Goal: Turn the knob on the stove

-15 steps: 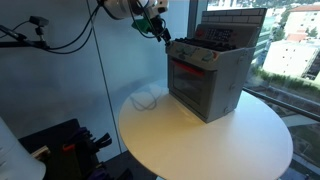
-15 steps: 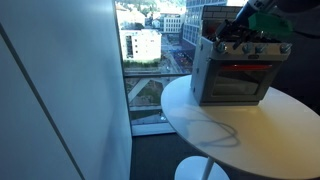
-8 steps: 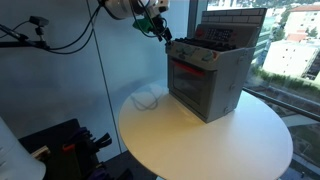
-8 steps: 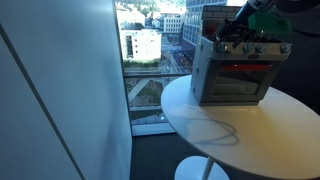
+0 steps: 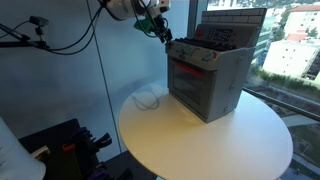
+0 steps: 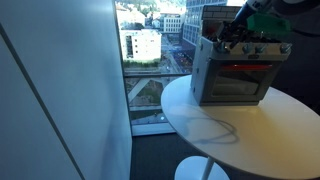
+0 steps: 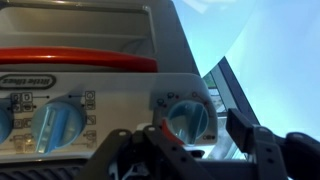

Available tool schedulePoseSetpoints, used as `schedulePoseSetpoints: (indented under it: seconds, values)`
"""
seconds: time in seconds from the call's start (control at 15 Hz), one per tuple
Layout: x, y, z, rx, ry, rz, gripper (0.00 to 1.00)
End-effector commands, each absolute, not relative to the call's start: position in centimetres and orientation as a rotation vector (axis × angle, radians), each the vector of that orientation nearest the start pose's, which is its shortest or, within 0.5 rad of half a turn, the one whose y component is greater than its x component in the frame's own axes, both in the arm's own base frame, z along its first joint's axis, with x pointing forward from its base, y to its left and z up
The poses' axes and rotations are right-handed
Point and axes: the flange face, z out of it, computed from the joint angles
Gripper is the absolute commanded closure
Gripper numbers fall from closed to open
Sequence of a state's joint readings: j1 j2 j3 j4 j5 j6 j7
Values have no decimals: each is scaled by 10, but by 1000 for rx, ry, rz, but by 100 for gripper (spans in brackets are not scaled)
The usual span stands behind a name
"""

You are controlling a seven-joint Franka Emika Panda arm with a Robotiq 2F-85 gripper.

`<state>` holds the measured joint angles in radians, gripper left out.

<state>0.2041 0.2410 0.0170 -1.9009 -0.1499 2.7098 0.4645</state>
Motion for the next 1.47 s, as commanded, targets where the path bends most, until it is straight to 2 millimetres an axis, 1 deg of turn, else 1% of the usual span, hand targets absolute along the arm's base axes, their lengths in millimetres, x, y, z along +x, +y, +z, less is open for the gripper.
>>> schedulePoseSetpoints:
  seconds: [0.0, 0.4, 0.87, 1.07, 1.13, 1.2, 1.27, 1.33, 1.4]
  values:
    - [646, 150, 442, -2912, 196, -890, 36]
    - [646, 153, 443, -2929, 193, -920, 32]
    - [645, 157, 443, -2945, 213, -947, 34]
    - [647, 158, 443, -2949, 217, -953, 44]
    - [647, 159, 442, -2949, 221, -953, 51]
    - [647, 159, 442, -2950, 224, -953, 49]
    - [648, 160, 441, -2951, 226, -952, 54]
    - [648, 159, 441, -2950, 230, -952, 57]
    - [648, 159, 441, -2951, 234, -953, 65]
